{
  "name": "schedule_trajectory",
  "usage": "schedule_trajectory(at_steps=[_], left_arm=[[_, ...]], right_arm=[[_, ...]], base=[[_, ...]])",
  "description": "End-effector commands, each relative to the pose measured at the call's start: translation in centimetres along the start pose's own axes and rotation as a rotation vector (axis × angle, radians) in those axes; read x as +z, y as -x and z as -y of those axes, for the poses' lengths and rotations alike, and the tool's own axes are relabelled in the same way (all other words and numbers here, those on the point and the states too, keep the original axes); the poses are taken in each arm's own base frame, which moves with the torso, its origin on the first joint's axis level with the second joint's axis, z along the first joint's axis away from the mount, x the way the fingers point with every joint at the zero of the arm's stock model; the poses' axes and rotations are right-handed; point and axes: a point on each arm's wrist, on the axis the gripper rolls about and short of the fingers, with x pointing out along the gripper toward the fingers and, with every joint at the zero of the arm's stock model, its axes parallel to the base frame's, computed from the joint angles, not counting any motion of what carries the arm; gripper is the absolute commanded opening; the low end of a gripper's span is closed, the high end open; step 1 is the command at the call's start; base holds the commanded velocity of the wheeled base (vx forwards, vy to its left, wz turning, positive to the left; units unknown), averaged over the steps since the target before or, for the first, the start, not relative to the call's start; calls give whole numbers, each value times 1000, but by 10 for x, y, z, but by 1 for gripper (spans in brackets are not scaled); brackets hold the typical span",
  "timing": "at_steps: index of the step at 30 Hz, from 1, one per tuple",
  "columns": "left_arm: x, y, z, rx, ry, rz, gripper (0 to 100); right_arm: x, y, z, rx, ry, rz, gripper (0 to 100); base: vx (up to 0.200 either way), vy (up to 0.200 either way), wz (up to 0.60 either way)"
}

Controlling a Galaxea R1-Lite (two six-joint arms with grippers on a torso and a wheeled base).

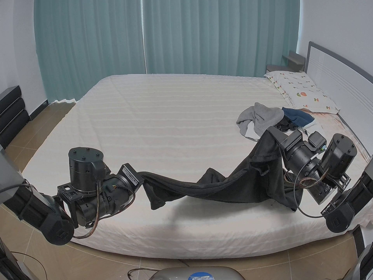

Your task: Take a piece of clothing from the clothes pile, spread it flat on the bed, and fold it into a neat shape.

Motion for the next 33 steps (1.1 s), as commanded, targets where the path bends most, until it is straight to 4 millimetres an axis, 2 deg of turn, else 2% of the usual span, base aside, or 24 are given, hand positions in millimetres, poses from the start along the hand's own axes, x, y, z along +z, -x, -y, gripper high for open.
schedule_trajectory(at_steps=[1,8,14,18,22,33], left_arm=[[2,3,3,-13,1,8,0],[0,1,1,-4,0,1,0],[0,2,1,-5,0,-1,0],[-3,2,2,-6,-4,-10,0],[-6,5,3,-11,-20,-25,0],[8,44,32,-134,-79,33,0]], right_arm=[[1,2,-3,18,-3,4,0],[0,2,-3,16,-1,1,0],[0,3,-4,18,0,1,0],[-3,10,-3,9,9,-19,0],[-1,17,-13,40,11,-22,0],[49,62,-75,219,45,84,0]], base=[[0,200,0],[0,200,0],[0,0,0],[-50,0,0],[-200,0,0],[-182,0,0]])
